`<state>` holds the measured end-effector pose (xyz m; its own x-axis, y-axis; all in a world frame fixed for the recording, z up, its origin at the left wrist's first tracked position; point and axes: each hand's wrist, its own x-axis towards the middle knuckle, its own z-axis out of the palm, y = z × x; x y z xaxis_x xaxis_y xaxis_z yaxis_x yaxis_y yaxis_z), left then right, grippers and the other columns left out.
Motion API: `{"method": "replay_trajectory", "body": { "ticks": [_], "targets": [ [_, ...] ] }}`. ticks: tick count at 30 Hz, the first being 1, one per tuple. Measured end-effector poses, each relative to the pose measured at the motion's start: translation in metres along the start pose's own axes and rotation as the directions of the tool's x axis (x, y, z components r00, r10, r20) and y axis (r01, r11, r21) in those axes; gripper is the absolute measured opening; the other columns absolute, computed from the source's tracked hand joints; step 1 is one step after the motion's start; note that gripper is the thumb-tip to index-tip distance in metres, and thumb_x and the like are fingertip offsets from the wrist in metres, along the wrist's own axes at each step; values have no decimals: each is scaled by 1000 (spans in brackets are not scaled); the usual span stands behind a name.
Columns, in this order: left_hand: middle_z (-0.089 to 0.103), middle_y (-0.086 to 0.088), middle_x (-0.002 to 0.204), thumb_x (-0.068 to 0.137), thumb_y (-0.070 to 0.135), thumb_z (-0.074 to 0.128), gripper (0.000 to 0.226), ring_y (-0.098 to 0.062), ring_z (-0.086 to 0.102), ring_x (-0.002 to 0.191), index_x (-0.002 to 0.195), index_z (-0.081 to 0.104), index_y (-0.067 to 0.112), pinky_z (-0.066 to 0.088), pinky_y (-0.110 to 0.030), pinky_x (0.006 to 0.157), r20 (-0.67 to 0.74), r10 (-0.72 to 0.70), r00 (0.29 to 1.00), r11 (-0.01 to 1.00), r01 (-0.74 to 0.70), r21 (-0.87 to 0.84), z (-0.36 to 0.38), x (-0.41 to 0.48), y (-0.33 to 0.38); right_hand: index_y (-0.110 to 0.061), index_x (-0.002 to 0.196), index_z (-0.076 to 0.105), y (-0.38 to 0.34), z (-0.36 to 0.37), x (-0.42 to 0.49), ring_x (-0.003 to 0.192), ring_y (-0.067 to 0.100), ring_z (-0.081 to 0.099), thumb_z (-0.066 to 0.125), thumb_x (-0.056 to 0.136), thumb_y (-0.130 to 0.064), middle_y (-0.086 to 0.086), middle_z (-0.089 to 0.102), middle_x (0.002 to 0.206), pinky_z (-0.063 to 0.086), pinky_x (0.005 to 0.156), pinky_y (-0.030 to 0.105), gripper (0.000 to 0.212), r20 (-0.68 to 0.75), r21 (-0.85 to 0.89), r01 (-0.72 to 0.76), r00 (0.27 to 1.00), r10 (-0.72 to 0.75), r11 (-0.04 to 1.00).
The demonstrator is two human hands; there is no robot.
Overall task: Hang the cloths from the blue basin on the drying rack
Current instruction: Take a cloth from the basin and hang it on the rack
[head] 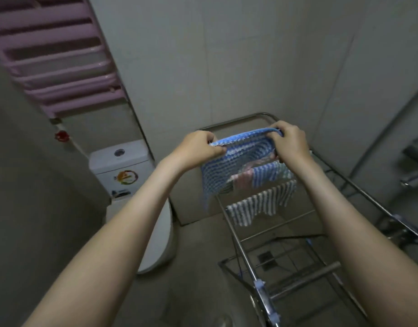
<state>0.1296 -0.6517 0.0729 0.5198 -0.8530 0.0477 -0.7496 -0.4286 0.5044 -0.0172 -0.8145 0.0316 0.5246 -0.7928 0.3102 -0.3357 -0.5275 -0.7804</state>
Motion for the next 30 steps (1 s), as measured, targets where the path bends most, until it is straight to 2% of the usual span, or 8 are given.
{"method": "replay_trajectory", "body": {
  "ticks": [2, 5, 7, 10, 13, 20, 26, 30],
  "targets": [
    [38, 0, 57, 85, 35, 65, 44, -17, 37, 59, 57, 37, 15, 24, -33, 52, 62, 67, 996, 998, -65, -27, 19, 21, 11, -8, 87, 65, 20, -16, 3, 33, 6, 53, 52, 88, -5, 13, 60, 59, 41, 36, 18, 13, -49, 31, -73, 996, 74, 997],
    [38, -1, 60, 86, 35, 64, 41, -17, 36, 60, 60, 39, 16, 22, -34, 54, 157, 156, 975, 985, -142, -96, 42, 43, 28, -11, 84, 62, 48, -31, 6, 44, 2, 57, 53, 90, -8, 4, 59, 61, 48, 53, 23, 11, -123, 59, -143, 981, 150, 988],
    [38, -1, 59, 87, 34, 63, 39, -14, 35, 56, 62, 41, 15, 22, -32, 53, 228, 211, 951, 974, -183, -137, 57, 55, 37, -12, 85, 63, 62, -42, 7, 65, 12, 61, 56, 89, -12, 2, 60, 71, 46, 67, 30, 8, -210, 37, -164, 963, 168, 986],
    [46, -5, 64, 84, 41, 63, 41, -14, 40, 60, 69, 54, 4, 26, -30, 57, 336, 286, 897, 952, -227, -203, 82, 79, 46, -9, 90, 63, 80, -53, 9, 81, 16, 52, 58, 90, -16, 2, 58, 82, 32, 67, 23, 9, -282, -43, -214, 940, 194, 976],
    [42, -1, 57, 77, 46, 61, 44, -12, 38, 56, 57, 44, 11, 25, -31, 55, 396, 334, 855, 939, -265, -221, 103, 97, 46, -6, 91, 63, 105, -50, 11, 81, 17, 51, 59, 91, -18, 6, 59, 82, 29, 66, 25, 12, -257, -116, -280, 935, 244, 953],
    [40, -4, 60, 88, 35, 63, 41, -15, 37, 55, 60, 42, 15, 27, -30, 56, 530, 291, 797, 956, -219, -196, 156, 121, 35, 0, 97, 64, 158, -28, 6, 91, 26, 56, 56, 92, -12, 19, 65, 98, 26, 66, 23, 16, -229, -185, -407, 903, 364, 894],
    [20, 0, 58, 91, 33, 60, 50, -15, 22, 50, 61, 23, 17, 16, -31, 56, 591, 249, 767, 964, -137, -228, 177, 131, 31, 5, 99, 63, 181, -22, 24, 99, 31, 55, 53, 92, -6, 24, 61, 104, 29, 74, 27, 16, -218, -220, -404, 908, 358, 888],
    [18, 0, 60, 94, 33, 56, 49, -14, 19, 49, 63, 23, 16, 19, -29, 56, 613, 190, 766, 977, -86, -195, 192, 144, 16, 4, 96, 63, 200, -12, 39, 97, 33, 57, 52, 92, -5, 23, 63, 102, 34, 77, 31, 14, -128, -239, -390, 920, 369, 889]
  ]
}}
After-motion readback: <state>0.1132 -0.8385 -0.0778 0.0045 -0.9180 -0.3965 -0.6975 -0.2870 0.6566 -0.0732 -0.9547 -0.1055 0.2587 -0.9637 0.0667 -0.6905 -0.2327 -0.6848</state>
